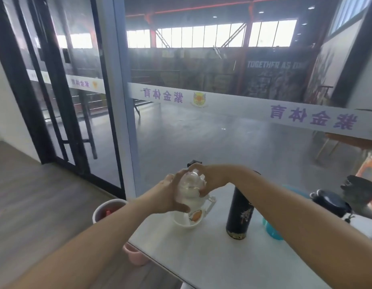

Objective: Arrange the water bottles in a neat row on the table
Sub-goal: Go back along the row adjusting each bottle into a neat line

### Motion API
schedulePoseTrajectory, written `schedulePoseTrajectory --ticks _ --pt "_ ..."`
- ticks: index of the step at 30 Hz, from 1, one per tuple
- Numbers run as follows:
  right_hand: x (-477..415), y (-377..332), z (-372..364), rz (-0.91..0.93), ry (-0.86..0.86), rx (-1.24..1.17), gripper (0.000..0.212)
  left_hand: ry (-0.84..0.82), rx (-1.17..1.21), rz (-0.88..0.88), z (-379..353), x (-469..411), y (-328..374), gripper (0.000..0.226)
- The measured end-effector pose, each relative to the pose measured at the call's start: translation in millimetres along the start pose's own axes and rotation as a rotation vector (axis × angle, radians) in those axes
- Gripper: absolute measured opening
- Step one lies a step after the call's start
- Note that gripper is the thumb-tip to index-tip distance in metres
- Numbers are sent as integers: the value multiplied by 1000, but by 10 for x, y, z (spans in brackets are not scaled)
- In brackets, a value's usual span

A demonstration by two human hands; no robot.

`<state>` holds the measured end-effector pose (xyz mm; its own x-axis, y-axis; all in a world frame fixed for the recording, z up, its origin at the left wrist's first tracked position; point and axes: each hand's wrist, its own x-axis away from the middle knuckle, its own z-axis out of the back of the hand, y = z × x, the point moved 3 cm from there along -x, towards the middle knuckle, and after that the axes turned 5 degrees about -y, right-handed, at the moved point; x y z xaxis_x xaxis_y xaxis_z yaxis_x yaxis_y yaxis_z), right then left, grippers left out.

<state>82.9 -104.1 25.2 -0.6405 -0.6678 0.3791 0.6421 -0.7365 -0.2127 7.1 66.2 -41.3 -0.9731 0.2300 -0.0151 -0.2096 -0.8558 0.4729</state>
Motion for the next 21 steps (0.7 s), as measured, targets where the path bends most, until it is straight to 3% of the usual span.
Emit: schedulePoseTrajectory --ticks 4,8,10,12,21 --pt "-63 77 79 -39 -33 -16 102 30 58 -39 -27 -181 -32 114" --pt "-53 -1 329 -57 -57 113 70 45 53 -74 -19 -348 -23 109" --pt "22 22 459 -78 -8 123 63 64 32 -80 -31 -402 -22 106" --pt "153 109 548 -103 31 98 66 88 0 -85 -51 -456 -6 103" --pt "861 485 430 -295 -108 -10 83 94 -18 -35 -88 -708 208 101"
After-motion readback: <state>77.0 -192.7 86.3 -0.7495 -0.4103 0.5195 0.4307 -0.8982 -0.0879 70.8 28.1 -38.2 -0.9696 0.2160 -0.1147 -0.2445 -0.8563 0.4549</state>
